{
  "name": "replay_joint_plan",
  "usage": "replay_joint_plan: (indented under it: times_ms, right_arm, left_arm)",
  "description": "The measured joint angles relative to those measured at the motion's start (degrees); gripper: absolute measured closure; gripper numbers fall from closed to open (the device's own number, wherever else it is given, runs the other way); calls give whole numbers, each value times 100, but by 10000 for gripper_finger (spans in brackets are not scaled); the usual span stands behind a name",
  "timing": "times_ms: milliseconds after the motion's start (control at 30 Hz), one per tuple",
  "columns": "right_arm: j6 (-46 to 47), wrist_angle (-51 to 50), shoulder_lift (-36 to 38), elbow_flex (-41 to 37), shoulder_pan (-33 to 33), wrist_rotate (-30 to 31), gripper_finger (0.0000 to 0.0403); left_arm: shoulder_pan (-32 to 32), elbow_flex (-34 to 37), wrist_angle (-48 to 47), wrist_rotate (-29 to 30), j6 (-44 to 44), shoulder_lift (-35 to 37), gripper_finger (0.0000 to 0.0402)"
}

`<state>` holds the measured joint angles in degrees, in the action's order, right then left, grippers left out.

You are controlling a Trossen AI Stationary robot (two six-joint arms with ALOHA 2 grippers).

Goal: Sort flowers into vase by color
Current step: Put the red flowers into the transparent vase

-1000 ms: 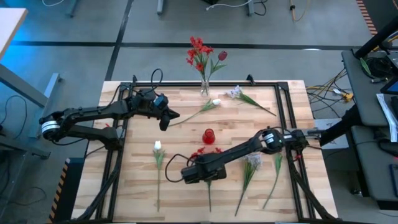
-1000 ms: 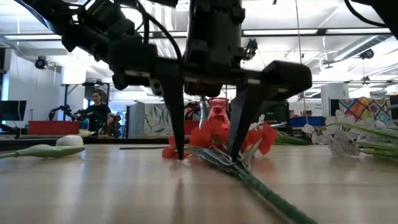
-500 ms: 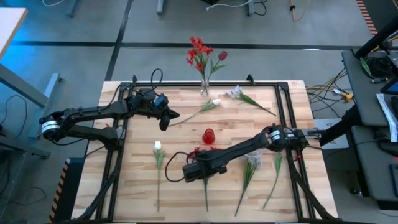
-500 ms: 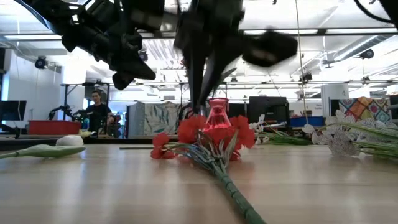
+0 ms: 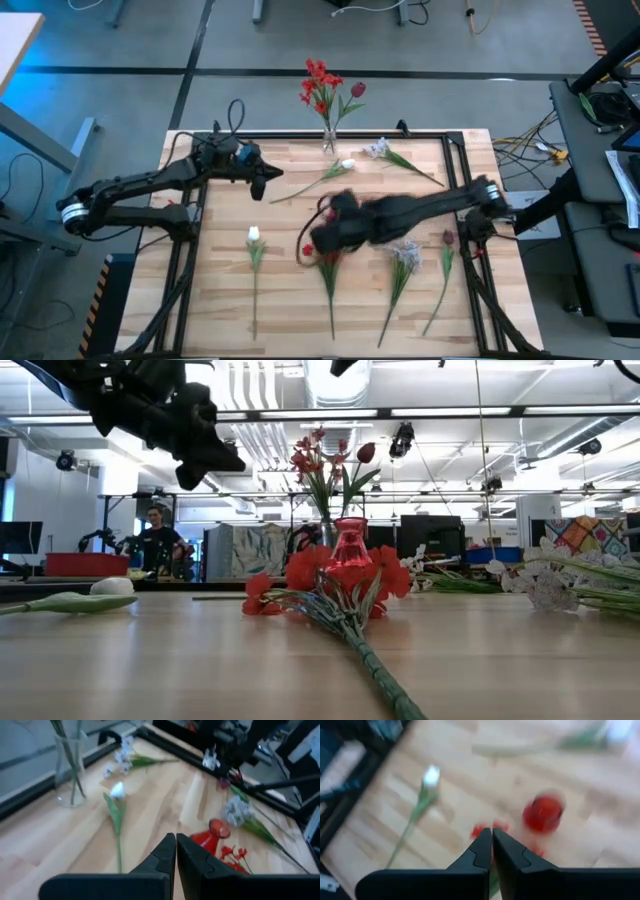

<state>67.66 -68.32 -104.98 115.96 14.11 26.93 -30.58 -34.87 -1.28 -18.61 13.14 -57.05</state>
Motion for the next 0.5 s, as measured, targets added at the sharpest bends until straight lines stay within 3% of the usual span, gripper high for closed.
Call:
replay_joint_plan:
  times_ms: [100,233,367,500]
  right_arm:
    - [-429,5,386,-72,-324,-72,394]
    - [-321,6,689,-237,-587,-1122,393]
    - [220,5,640,-394,-374,-1479,373]
    - [934,187,290,-648,-39,-1749,326]
  left_arm:
    - [-92,0,5,1,92,98,402]
    - [-108,0,-9,0,313,122,402]
    - [-104,4,-17,-2,387,50,402]
    - [-106,53,-10,-135,355,1,402]
